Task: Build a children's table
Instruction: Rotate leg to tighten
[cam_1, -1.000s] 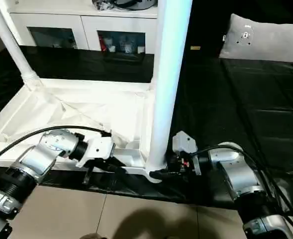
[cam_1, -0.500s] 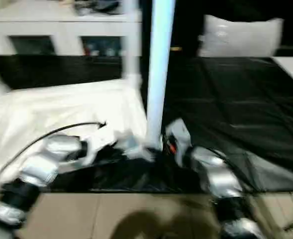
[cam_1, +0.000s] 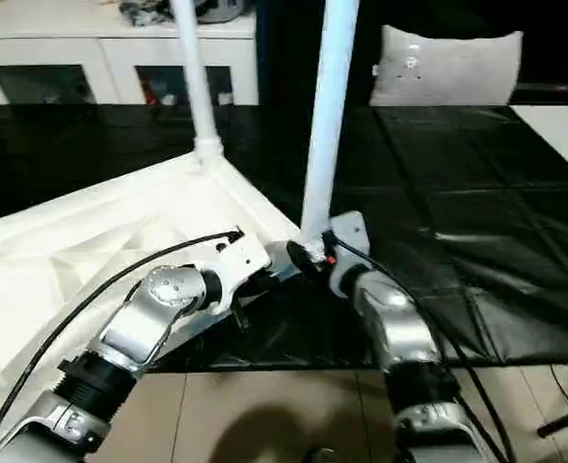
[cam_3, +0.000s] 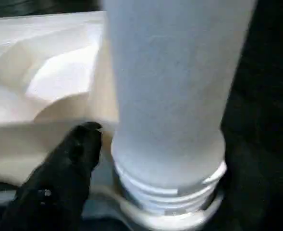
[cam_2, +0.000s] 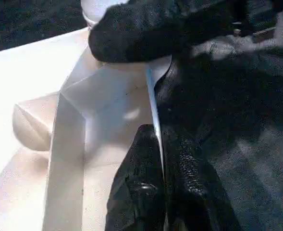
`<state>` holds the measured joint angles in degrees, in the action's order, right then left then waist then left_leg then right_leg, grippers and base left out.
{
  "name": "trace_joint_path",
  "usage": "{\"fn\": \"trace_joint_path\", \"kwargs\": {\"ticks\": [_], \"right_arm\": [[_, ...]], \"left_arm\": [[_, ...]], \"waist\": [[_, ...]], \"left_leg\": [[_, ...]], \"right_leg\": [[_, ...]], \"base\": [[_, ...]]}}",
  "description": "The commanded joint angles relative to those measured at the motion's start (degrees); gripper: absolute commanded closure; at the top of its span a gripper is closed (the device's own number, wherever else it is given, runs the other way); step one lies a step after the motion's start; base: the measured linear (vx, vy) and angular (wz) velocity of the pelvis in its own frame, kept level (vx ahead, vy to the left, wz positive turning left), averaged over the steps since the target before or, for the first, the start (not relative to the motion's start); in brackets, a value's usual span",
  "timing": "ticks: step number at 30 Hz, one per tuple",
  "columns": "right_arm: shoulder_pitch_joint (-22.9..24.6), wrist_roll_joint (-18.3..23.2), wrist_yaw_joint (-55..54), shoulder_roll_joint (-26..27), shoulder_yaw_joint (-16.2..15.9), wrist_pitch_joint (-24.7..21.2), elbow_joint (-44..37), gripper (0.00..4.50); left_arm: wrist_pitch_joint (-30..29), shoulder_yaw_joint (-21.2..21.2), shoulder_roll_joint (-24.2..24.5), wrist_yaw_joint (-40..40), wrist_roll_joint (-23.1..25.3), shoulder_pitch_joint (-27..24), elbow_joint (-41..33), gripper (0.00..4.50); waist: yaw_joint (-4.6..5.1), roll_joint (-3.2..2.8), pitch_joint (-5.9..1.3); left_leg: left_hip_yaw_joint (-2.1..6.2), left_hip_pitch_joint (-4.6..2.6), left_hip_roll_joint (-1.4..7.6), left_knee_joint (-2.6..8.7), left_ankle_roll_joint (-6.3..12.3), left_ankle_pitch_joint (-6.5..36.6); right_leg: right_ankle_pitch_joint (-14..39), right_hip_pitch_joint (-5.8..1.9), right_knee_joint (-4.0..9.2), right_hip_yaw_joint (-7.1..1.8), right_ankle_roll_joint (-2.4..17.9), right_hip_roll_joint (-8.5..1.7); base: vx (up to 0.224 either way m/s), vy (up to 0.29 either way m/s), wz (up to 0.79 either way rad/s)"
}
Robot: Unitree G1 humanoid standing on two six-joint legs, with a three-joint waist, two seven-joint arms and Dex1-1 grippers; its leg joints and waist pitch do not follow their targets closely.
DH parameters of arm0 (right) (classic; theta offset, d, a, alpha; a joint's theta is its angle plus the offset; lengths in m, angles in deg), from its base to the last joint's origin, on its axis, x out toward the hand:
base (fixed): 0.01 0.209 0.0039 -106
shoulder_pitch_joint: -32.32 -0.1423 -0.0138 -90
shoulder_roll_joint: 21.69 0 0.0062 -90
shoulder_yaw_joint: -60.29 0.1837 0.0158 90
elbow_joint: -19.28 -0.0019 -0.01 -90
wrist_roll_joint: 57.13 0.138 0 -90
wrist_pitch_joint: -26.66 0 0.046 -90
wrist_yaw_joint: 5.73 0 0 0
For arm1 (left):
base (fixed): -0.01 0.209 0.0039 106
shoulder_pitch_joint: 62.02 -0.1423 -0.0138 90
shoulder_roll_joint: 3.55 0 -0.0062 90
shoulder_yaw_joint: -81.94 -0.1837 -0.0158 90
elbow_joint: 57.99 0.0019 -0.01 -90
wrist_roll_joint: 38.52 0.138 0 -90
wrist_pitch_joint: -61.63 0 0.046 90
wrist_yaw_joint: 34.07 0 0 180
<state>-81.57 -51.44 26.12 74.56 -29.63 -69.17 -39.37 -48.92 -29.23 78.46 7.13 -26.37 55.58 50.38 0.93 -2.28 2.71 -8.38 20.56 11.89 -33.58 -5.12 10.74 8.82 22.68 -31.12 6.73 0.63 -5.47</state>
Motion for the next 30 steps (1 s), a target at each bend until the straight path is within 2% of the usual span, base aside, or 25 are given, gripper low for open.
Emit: {"fn": "trace_joint_path", "kwargs": {"ticks": [1, 4, 5, 7, 8, 9, 10, 11, 12, 13, 14, 15, 18, 21, 25, 27, 30], "right_arm": [[1.0, 1.2, 3.7, -0.6, -1.6, 1.0, -1.9, 0.27], [2.4, 2.1, 8.0, -3.7, -0.6, 2.7, -3.5, 0.15], [3.1, 2.7, 10.6, -5.4, -0.3, 3.1, -4.6, 0.07], [3.8, 3.6, 14.7, -8.0, -0.1, 3.5, -6.2, 0.07], [4.0, 3.9, 16.9, -9.6, -0.2, 3.9, -6.8, 0.07], [4.0, 4.0, 18.6, -10.7, -0.4, 4.3, -7.1, 0.07], [4.0, 4.2, 19.8, -11.6, -0.6, 4.6, -7.4, 0.07], [3.9, 4.3, 21.5, -13.0, -0.9, 5.1, -7.7, 0.07], [3.9, 4.3, 21.5, -13.0, -0.9, 5.1, -7.7, 0.07], [3.5, 4.1, 23.7, -14.7, -1.6, 5.7, -8.1, 0.07], [3.3, 4.1, 25.3, -15.6, -2.0, 5.6, -8.4, 0.07], [3.4, 4.4, 28.1, -16.6, -2.9, 5.3, -9.4, 0.07], [3.5, 4.9, 32.6, -18.1, -4.6, 5.3, -10.7, 0.07], [3.1, 4.7, 36.6, -19.3, -6.8, 5.7, -11.1, 0.07], [2.1, 4.1, 40.8, -19.8, -9.1, 6.6, -10.0, 0.07], [1.8, 4.1, 41.8, -19.8, -9.7, 6.4, -9.9, 0.44], [1.4, 4.1, 42.8, -19.4, -10.3, 6.1, -9.7, 0.55]], "left_arm": [[2.3, -1.7, 0.9, 1.5, 1.2, 0.9, 1.5, 4.50], [4.5, -1.8, 2.8, 3.7, 0.8, 1.3, 2.7, 4.50], [5.8, -2.0, 4.0, 5.3, 0.4, 1.4, 3.3, 4.50], [7.7, -2.3, 5.8, 7.9, -0.2, 1.6, 4.1, 4.50], [9.1, -2.5, 6.9, 9.8, -0.7, 1.7, 4.6, 4.50], [10.0, -2.7, 7.6, 11.2, -1.1, 1.7, 4.9, 4.50], [10.9, -2.8, 8.2, 12.2, -1.3, 1.8, 5.2, 4.50], [12.7, -3.1, 9.3, 14.4, -1.9, 1.9, 5.8, 4.50], [12.7, -3.1, 9.3, 14.4, -1.9, 1.9, 5.8, 4.50], [14.8, -3.8, 11.0, 18.7, -2.7, 1.9, 6.1, 4.50], [16.4, -4.3, 12.0, 21.1, -3.2, 1.9, 6.3, 4.50], [17.6, -4.6, 12.8, 23.2, -3.8, 2.1, 6.6, 4.50], [20.0, -5.2, 14.0, 25.8, -4.5, 2.9, 7.6, 4.50], [23.2, -6.6, 15.4, 30.2, -5.0, 3.5, 8.0, 4.50], [25.9, -8.1, 16.6, 35.7, -5.9, 4.1, 7.7, 4.50], [26.8, -8.4, 16.8, 36.8, -5.9, 4.4, 7.9, 4.50], [27.9, -8.6, 16.7, 37.8, -5.9, 4.8, 8.2, 4.50]], "waist": [[-0.49, 0.45, -3.15], [-1.17, 0.49, -3.42], [-1.48, -0.04, -3.41], [-1.81, 0.34, -3.59], [-1.92, 0.17, -3.61], [-1.92, 0.30, -3.38], [-2.04, 0.29, -3.38], [-2.21, 0.34, -3.74], [-2.36, 0.37, -3.75], [-2.47, 0.29, -3.78], [-2.77, 0.41, -4.07], [-3.03, 0.42, -4.05], [-3.36, 0.43, -4.03], [-4.05, 0.39, -3.93], [-4.83, 0.44, -3.79], [-5.15, 0.58, -3.70], [-5.48, 0.74, -3.68]], "left_leg": [[-0.42, -0.32, 0.55, 4.47, 4.09, 22.3], [-0.51, 0.16, 0.61, 4.43, 4.72, 19.6], [-0.56, 0.17, 0.65, 4.41, 4.74, 18.8], [-0.67, 0.12, 0.69, 4.29, 5.11, 18.1], [-0.68, 0.37, 0.64, 4.25, 5.39, 17.1], [-0.73, 0.55, 0.60, 4.24, 5.47, 17.6], [-0.73, 0.43, 0.58, 4.19, 5.40, 17.8], [-0.81, 0.42, 0.50, 3.97, 5.53, 16.4], [-0.84, 0.48, 0.45, 3.97, 5.78, 15.3], [-0.78, 0.54, 0.60, 4.01, 5.83, 14.3], [-0.87, 0.61, 0.68, 3.82, 6.35, 11.7], [-0.97, 0.53, 0.62, 3.73, 7.02, 10.7], [-1.08, 0.42, 0.92, 3.70, 7.52, 9.6], [-1.14, 0.24, 1.00, 3.82, 7.25, 10.6], [-1.35, -0.21, 1.23, 3.97, 5.88, 12.3], [-1.32, -0.17, 1.19, 4.07, 5.32, 12.8], [-1.37, -0.18, 1.06, 4.11, 4.80, 13.3]], "right_leg": [[26.2, -2.32, 4.45, -1.83, 7.5, -2.59], [24.5, -2.69, 3.93, -2.07, 8.0, -2.63], [23.9, -2.61, 3.74, -2.18, 8.4, -2.70], [22.3, -2.69, 3.67, -2.29, 8.7, -2.56], [20.6, -2.81, 3.27, -2.38, 9.4, -2.53], [22.0, -2.70, 3.26, -2.36, 9.3, -2.38], [22.9, -2.69, 3.34, -2.38, 9.1, -2.47], [22.2, -2.91, 3.14, -2.54, 9.1, -2.58], [21.4, -2.94, 3.11, -2.55, 9.3, -2.53], [20.2, -3.01, 2.89, -2.62, 9.6, -2.59], [16.4, -3.20, 2.33, -2.73, 11.0, -2.54], [14.5, -3.19, 2.16, -2.71, 11.8, -2.42], [12.8, -3.21, 1.74, -2.73, 12.8, -2.37], [14.9, -3.15, 1.82, -2.69, 12.5, -2.32], [17.0, -2.78, 1.95, -3.02, 12.1, -2.44], [17.5, -2.87, 1.85, -3.17, 11.8, -2.38], [20.2, -2.89, 2.01, -3.33, 10.6, -2.48]], "base": [[0.000, 0.000, 0.00], [0.000, 0.000, 0.00], [0.000, 0.000, 0.00], [0.000, 0.000, 0.00], [0.000, 0.000, 0.00], [0.000, 0.000, 0.00], [0.000, 0.000, 0.00], [0.000, 0.000, 0.00], [0.000, 0.000, 0.00], [0.000, 0.000, 0.00], [0.000, 0.000, 0.00], [0.000, 0.000, 0.00], [0.000, 0.000, 0.00], [0.000, 0.000, 0.00], [0.000, 0.000, 0.00], [0.000, 0.000, 0.00], [0.000, 0.000, 0.00]]}}
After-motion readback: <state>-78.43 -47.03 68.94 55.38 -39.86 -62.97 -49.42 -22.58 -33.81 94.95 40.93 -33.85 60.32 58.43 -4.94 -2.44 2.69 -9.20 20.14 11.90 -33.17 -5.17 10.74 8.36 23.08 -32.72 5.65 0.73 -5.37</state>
